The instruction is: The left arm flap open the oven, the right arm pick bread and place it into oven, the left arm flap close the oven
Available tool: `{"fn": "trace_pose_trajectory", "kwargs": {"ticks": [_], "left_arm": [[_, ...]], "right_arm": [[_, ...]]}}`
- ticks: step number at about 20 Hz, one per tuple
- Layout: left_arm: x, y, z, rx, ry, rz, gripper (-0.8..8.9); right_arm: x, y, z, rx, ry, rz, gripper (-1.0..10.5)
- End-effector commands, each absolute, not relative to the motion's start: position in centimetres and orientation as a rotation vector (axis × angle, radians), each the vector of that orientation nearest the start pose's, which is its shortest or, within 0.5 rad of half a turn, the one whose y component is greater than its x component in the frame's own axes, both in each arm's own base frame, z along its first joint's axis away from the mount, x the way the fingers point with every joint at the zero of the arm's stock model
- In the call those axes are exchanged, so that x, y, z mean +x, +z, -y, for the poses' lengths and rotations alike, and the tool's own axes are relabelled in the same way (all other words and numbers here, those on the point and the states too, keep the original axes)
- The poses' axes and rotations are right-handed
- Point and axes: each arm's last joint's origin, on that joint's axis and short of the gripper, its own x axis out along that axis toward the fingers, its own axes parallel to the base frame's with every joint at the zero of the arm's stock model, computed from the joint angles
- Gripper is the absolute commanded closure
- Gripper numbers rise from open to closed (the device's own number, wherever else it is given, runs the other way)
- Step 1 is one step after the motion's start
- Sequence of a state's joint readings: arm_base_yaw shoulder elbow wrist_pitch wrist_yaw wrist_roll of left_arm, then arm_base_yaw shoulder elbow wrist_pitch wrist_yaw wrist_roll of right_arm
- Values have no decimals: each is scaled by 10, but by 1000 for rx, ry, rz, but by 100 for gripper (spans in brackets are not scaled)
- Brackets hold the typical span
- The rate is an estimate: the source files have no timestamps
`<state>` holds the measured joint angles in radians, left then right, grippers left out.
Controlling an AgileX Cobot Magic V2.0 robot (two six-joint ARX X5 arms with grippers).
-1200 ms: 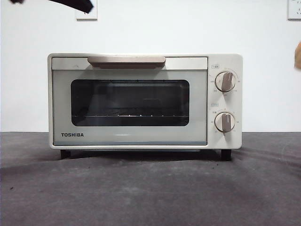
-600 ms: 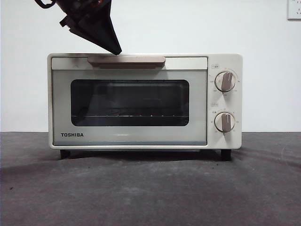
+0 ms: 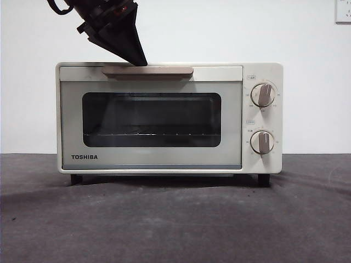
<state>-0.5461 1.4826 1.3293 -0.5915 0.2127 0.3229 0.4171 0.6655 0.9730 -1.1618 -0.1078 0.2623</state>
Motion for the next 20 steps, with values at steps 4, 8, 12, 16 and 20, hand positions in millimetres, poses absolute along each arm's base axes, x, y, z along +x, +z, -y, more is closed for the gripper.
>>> {"fn": "trace_pose_trajectory", "kwargs": {"ticks": [4,8,12,16,20], "left_arm": [[259,310,180,455,-881,-768,797],[253,306,182,487,-843,-826,797],[246,304,188,496,-865,-842,797],[240,289,192,498,-875,-879,797],[232,276,191,483,-873,-899,797]], "right_arm": [[83,331,-41,110,387,-882,834],[83,331,-41,110,387,-882,834],[83,331,-41,110,387,-882,834],[83,331,-41,110,387,-882,834],[83,331,-41,109,384,-881,834]]}}
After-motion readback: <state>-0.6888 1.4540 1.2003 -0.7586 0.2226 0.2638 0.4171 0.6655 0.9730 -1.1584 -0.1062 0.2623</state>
